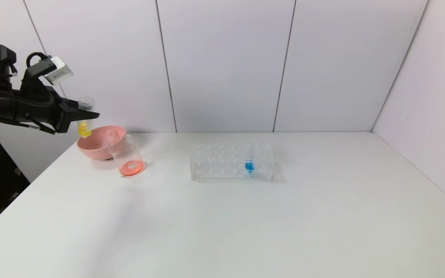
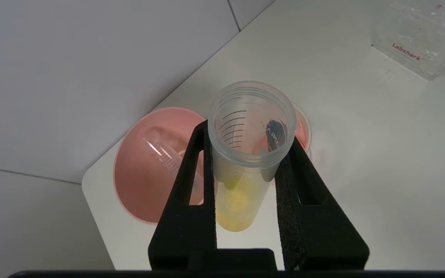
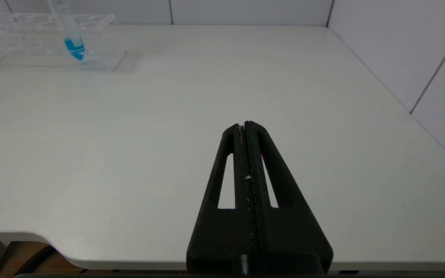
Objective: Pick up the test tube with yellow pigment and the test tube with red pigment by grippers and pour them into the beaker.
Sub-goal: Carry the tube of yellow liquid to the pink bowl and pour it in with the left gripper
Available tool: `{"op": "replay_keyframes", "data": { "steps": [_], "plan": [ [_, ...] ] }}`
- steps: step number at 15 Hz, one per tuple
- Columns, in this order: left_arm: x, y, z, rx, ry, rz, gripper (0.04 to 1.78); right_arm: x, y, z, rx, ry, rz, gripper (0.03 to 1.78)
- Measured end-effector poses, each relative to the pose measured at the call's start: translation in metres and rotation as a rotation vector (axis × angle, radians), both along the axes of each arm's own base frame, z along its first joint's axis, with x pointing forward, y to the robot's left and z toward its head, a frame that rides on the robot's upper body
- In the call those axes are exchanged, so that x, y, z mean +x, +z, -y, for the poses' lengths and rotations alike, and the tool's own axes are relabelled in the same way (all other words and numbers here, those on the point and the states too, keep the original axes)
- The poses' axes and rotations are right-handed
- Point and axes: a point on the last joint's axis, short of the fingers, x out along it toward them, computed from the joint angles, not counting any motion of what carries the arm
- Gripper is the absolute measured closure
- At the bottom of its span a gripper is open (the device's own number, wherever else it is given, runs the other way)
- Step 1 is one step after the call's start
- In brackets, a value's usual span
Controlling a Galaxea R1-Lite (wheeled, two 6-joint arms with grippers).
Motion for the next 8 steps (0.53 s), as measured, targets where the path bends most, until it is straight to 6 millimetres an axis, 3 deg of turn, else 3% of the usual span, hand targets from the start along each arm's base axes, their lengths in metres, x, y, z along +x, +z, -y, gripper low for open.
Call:
{"op": "replay_keyframes", "data": {
  "steps": [8],
  "plan": [
    [0.0047, -0.0091, -0.0011, 0.138, -0.166, -0.068, 1.37, 0.0, 0.0, 0.0, 0.0, 0.0, 0.0, 1.7]
  ]
}}
